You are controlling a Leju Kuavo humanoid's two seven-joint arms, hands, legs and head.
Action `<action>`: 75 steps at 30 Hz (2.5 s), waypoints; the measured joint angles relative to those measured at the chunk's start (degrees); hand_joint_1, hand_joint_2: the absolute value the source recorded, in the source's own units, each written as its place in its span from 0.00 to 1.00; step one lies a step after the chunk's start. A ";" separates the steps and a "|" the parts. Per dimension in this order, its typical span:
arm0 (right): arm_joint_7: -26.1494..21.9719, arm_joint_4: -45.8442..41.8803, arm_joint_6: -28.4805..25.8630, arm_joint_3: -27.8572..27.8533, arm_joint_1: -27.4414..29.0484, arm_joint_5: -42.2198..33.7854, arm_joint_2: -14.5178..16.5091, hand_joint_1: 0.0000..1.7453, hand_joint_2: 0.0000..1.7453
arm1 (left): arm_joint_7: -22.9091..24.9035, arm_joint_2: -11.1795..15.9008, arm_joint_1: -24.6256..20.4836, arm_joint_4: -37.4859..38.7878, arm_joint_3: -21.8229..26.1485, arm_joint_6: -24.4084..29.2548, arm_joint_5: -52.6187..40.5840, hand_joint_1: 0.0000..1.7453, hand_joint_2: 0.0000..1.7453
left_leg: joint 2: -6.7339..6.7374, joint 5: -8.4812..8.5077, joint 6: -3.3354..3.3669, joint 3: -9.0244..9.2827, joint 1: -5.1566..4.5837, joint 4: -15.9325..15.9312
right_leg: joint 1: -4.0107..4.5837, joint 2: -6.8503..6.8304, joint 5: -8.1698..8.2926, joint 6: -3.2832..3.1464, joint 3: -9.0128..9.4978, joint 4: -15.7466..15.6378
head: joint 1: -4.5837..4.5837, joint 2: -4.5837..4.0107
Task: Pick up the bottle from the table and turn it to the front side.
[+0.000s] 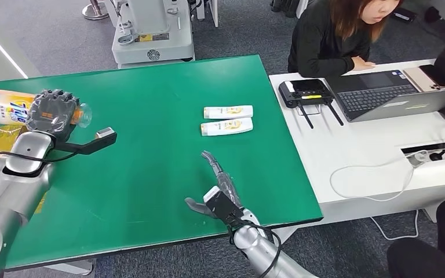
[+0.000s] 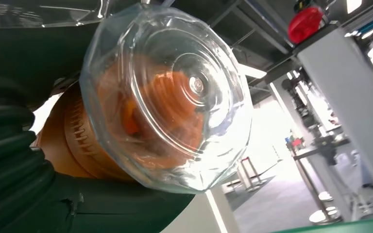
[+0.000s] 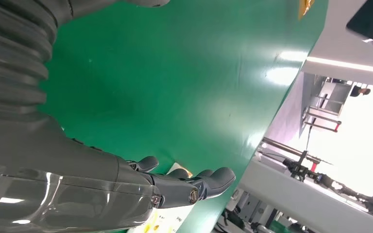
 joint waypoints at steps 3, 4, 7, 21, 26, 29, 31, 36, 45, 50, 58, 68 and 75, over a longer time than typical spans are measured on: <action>-0.23 -0.15 -0.16 -0.67 0.32 -0.50 -0.34 0.00 1.00 | -0.34 1.71 0.18 0.66 0.00 -0.04 0.61 1.00 1.00 | -0.02 0.00 0.00 0.00 0.01 -0.01 | 0.01 -0.02 -0.01 0.00 0.00 0.01 | 0.01 0.00; -0.28 -0.33 -0.25 -0.92 0.50 -0.62 -0.49 0.00 1.00 | -0.44 2.10 0.24 0.85 0.00 -0.19 0.70 1.00 1.00 | -0.02 0.00 0.00 0.00 0.01 -0.01 | 0.01 -0.02 -0.01 0.00 0.00 0.00 | 0.01 0.00; -0.32 -1.17 -0.60 -1.68 1.19 -0.69 -1.03 0.00 1.00 | -0.47 2.77 0.32 1.29 0.00 -1.07 0.69 1.00 1.00 | -0.05 0.00 0.00 -0.01 0.01 -0.01 | 0.00 -0.05 -0.01 0.00 0.01 0.00 | 0.01 0.00; 2.16 -6.68 1.02 -5.40 4.68 4.13 -1.78 0.00 1.00 | -0.34 8.84 3.31 1.13 0.02 -5.19 7.57 1.00 1.00 | -0.02 0.00 0.00 -0.06 0.00 0.00 | 0.00 -0.02 -0.01 0.00 -0.05 0.00 | 0.01 0.00; 2.53 -7.45 0.86 -5.81 5.12 4.43 -1.78 0.00 1.00 | -0.33 9.64 3.72 0.99 0.02 -6.35 7.70 1.00 1.00 | 0.00 0.00 0.00 -0.06 0.00 0.00 | -0.01 0.00 0.00 0.00 -0.03 -0.01 | 0.02 0.00; 2.81 -7.86 0.34 -5.87 5.70 4.44 -1.81 0.00 1.00 | -0.47 10.70 4.57 0.23 0.03 -7.41 8.44 1.00 1.00 | 0.03 -0.01 0.00 -0.06 0.00 0.00 | -0.01 0.03 0.00 0.00 -0.03 -0.01 | 0.03 0.00; 2.97 -8.07 0.08 -5.88 6.19 4.45 -1.84 0.00 1.00 | -0.92 11.76 5.67 -0.67 0.11 -7.74 9.41 1.00 1.00 | 0.04 -0.01 0.00 -0.06 -0.01 0.00 | -0.01 0.04 0.00 0.00 -0.03 -0.01 | 0.03 0.00; 3.19 -8.50 0.12 -5.88 6.93 4.52 -1.85 0.00 1.00 | -1.69 15.85 10.90 -5.42 1.17 -9.09 11.34 1.00 1.00 | 0.17 -0.04 -0.04 -0.06 0.01 -0.01 | 0.00 0.19 -0.01 -0.01 -0.08 -0.01 | 0.03 0.00; 3.38 -9.76 0.23 -6.23 8.04 4.50 -2.20 0.00 1.00 | -4.17 22.88 20.31 -17.31 5.78 -15.01 15.57 1.00 1.00 | 0.10 -0.05 -0.06 -0.06 0.02 -0.03 | 0.00 0.13 -0.05 -0.05 -0.08 -0.03 | 0.03 0.00; 3.33 -9.98 0.91 -6.25 8.02 4.62 -2.28 0.00 1.00 | -5.19 22.97 23.38 -20.66 6.73 -15.94 16.07 1.00 1.00 | 0.06 -0.04 -0.05 -0.06 0.02 -0.02 | 0.00 0.09 -0.04 -0.04 -0.05 -0.05 | 0.03 0.00; 3.16 -9.91 1.57 -6.22 7.25 4.62 -2.28 0.00 1.00 | -11.56 19.52 23.65 -21.61 6.77 -17.83 19.20 1.00 1.00 | 0.00 -0.03 -0.03 -0.06 0.01 0.02 | -0.01 -0.02 0.00 0.00 -0.02 -0.08 | 0.03 -0.01; 3.52 -8.95 1.94 -5.72 6.40 4.51 -2.36 0.00 1.00 | -13.89 14.53 20.21 -16.95 6.45 -18.76 23.48 1.00 1.00 | 0.02 -0.03 -0.03 -0.07 0.01 0.03 | 0.00 0.02 0.00 0.00 -0.03 -0.08 | 0.03 0.00; 1.99 -6.24 0.27 -5.68 5.66 2.06 -3.14 0.00 1.00 | -14.03 11.53 16.61 -10.91 5.69 -18.51 22.88 1.00 1.00 | -0.09 -0.03 -0.03 -0.08 0.02 0.03 | 0.00 -0.10 0.00 0.00 -0.04 -0.09 | 0.04 0.00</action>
